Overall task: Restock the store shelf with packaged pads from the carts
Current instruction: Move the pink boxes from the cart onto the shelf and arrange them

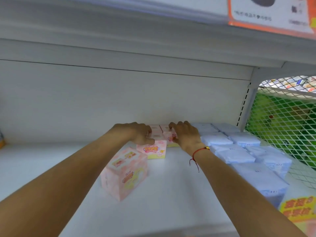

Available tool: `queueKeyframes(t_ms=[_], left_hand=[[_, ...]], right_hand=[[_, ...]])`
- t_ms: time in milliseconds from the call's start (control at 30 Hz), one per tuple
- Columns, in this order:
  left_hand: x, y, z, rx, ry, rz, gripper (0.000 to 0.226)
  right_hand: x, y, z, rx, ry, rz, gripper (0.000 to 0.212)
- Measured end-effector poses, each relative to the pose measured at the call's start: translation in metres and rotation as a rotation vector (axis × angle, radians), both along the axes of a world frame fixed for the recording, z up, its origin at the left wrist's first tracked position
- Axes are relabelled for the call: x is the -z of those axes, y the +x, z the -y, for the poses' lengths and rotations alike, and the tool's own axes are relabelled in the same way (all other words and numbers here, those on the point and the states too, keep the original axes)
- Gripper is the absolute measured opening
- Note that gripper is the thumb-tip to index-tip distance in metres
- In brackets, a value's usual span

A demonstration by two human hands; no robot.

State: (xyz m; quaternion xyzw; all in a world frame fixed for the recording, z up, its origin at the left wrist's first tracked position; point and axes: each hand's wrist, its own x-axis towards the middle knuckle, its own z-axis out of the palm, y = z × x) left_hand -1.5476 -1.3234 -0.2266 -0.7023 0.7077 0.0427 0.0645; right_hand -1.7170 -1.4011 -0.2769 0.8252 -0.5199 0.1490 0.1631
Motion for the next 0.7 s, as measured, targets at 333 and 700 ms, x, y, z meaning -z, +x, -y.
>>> queueKeyframes(t_ms=[333,700], left_hand=[[-0.024,0.002,-0.057,-0.102,-0.354,-0.55,0.039],[0.024,0.028,-0.155,-0.396,-0.093,-0.43,0.07]], right_hand=[[-0.035,-0.014,-0.038,-0.089,0.243,0.216,0.06],[-0.013,0.025,-0.168,-0.411,0.754,0.397,0.071]])
